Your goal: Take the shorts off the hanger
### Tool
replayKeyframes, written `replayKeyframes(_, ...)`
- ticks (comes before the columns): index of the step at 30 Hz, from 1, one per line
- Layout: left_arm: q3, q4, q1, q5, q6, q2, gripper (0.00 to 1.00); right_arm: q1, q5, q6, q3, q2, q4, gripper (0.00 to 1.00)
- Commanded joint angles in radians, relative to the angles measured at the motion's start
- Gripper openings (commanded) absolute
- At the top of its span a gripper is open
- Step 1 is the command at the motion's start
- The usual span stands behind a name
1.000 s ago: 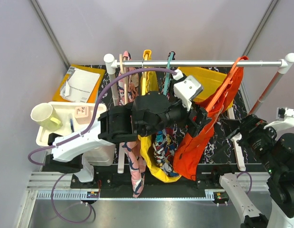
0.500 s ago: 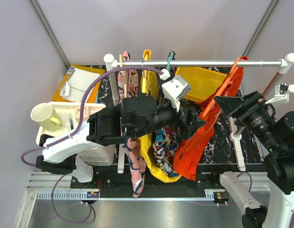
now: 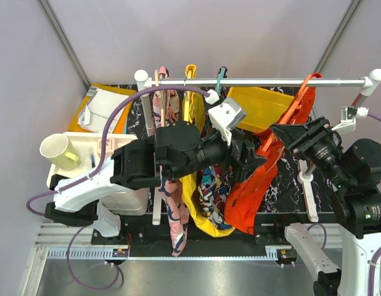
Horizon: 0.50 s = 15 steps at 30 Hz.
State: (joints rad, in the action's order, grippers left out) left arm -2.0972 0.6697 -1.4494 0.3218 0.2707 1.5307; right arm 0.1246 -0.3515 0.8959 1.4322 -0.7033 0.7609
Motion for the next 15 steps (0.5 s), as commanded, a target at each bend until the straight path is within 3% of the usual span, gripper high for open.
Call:
replayKeyframes(1,0.009,-0.051,-0.009,-0.024,0.009,-0.04,0.89,0.004,-0.049,0.051,-0.038,0.008,-0.104,0.5)
replayKeyframes(3,0.015,-0.051,-0.009,-0.024,0.01,-0.043,0.89,0.003,-0.047,0.06,-0.049,0.019,-0.112,0.45)
replayKeyframes(15,0.026,-0.051,-0.014,-0.036,0.01,-0.055,0.88,0.004,-0.07,0.138,-0.124,0.057,-0.19,0.3)
